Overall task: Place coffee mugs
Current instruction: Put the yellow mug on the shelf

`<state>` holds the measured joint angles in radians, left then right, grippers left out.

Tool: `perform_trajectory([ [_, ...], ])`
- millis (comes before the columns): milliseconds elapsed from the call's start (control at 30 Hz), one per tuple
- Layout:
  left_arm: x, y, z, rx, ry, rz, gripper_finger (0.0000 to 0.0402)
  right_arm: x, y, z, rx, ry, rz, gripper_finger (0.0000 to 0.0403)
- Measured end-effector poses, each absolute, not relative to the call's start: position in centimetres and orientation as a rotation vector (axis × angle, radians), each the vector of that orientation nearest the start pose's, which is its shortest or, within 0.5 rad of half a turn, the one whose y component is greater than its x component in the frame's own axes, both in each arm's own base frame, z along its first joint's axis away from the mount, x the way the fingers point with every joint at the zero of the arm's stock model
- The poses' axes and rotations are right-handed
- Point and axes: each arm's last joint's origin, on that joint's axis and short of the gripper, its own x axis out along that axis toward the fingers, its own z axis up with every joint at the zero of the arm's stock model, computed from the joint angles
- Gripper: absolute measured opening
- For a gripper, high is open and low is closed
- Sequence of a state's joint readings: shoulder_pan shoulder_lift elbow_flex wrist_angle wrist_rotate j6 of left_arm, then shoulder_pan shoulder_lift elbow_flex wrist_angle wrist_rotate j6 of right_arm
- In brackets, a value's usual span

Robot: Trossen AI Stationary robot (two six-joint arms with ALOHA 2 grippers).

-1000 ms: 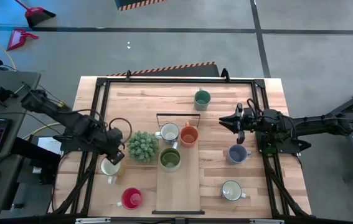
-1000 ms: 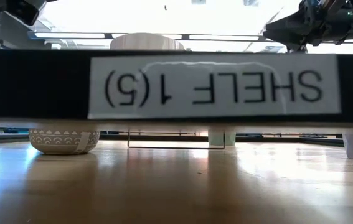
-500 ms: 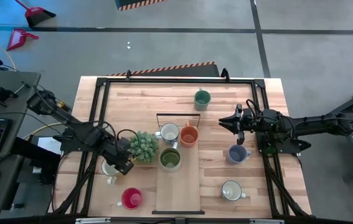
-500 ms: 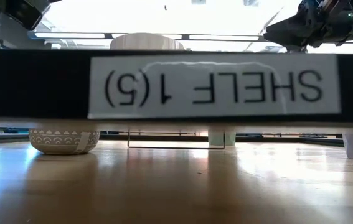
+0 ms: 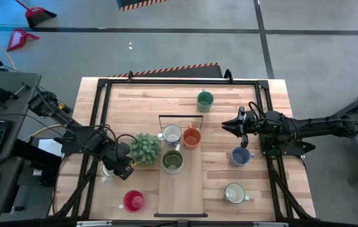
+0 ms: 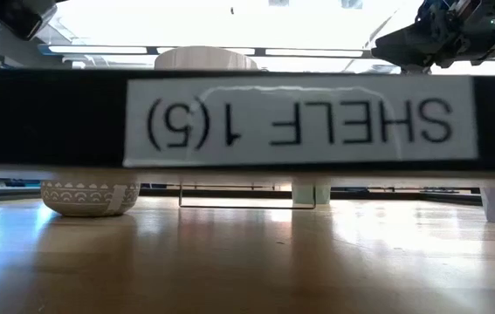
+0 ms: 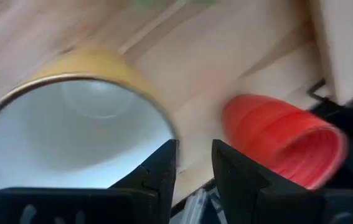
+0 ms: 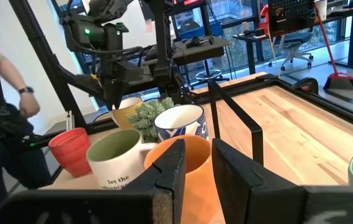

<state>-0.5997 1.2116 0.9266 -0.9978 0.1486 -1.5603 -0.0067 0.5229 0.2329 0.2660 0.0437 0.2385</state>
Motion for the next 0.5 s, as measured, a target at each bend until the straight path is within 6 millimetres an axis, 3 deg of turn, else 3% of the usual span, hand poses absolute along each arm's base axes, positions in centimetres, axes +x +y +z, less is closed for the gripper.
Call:
perform_trajectory([
  [200,16.21,-11.61,24.41,-0.956,1.465,0.547,0.0094,13.98,-0.22,22.04,0.238,0.018,-0.053,0.0067],
  [500,16.58,-11.86,24.28,-0.966,1.454,0.529,0.0094,13.98,-0.22,22.05,0.238,0.018,-0.053,0.0067],
])
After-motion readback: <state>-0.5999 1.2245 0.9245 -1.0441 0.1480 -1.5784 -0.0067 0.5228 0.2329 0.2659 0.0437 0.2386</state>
